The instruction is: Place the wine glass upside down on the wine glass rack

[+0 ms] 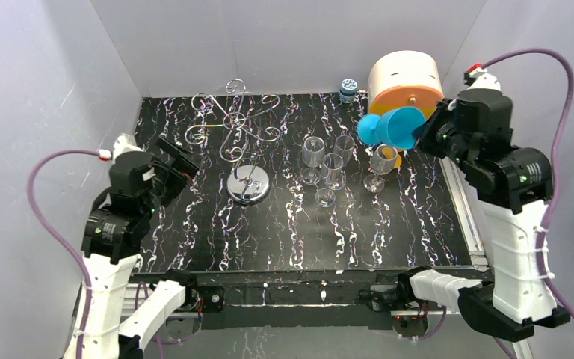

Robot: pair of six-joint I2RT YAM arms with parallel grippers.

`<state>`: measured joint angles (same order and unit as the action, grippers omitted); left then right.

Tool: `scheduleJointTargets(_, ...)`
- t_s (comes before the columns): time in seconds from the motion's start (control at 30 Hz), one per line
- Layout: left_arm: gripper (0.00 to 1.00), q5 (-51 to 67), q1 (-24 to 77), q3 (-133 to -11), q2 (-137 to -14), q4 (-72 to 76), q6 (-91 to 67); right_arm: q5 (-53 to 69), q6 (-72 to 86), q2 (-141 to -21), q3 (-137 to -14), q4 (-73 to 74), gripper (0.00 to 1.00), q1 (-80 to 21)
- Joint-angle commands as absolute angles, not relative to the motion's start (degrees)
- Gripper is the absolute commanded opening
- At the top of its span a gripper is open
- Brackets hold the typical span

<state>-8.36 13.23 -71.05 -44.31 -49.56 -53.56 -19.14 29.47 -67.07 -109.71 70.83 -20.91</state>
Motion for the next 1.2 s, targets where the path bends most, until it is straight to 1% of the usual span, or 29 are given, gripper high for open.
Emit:
scheduleJointTargets(0.0,0.95,-14.2,13.0,-81.4,-46.8,-48.4,-51.4,-12.5,26.9,-63.1,-107.7,54.5,0.01,-20.9)
scheduleJointTargets(0.1,0.95,-11.2,13.0,-85.9,-49.4,-44.9,-50.7,-6.1,28.1,-60.4,-101.0,41.2,0.01,-20.9)
scheduleJointTargets(0.23,0.98,-2.3,13.0,-91.5,-55.7,-39.8,-50.8,1.5,30.2,-58.7,-94.8,26.3,0.01,-20.9)
scheduleJointTargets(0.4,0.98,7.2,13.0,-95.1,-60.7,-31.7,-54.4,6.3,31.6,-59.8,-91.3,16.1,0.01,-21.0)
scheduleJointTargets(0.53,0.98,14.2,13.1,-93.7,-64.8,-19.4,-61.1,8.7,32.2,-60.6,-89.0,9.3,0.01,-20.9)
scheduleJointTargets(0.6,0.98,15.5,13.2,-94.3,-67.1,-14.5,-64.1,9.7,32.3,-61.0,-88.1,6.3,0.01,-21.0)
scheduleJointTargets(0.7,0.98,15.7,15.6,-96.3,-70.8,-8.8,-66.7,10.8,33.2,-61.9,-87.2,3.0,0.01,-20.9)
scheduleJointTargets(0.9,0.98,10.9,27.0,-98.4,-77.6,-6.3,-67.8,12.6,35.5,-63.9,-86.7,-2.6,0.01,-21.0)
scheduleJointTargets(1.07,0.98,7.2,31.5,-100.8,-80.5,-3.8,-68.0,11.5,36.6,-63.9,-85.2,-5.6,0.01,-20.9)
scheduleJointTargets(1.17,0.98,5.0,33.4,-100.2,-80.8,-1.2,-68.9,11.1,37.6,-64.4,-84.5,-6.7,0.01,-20.9)
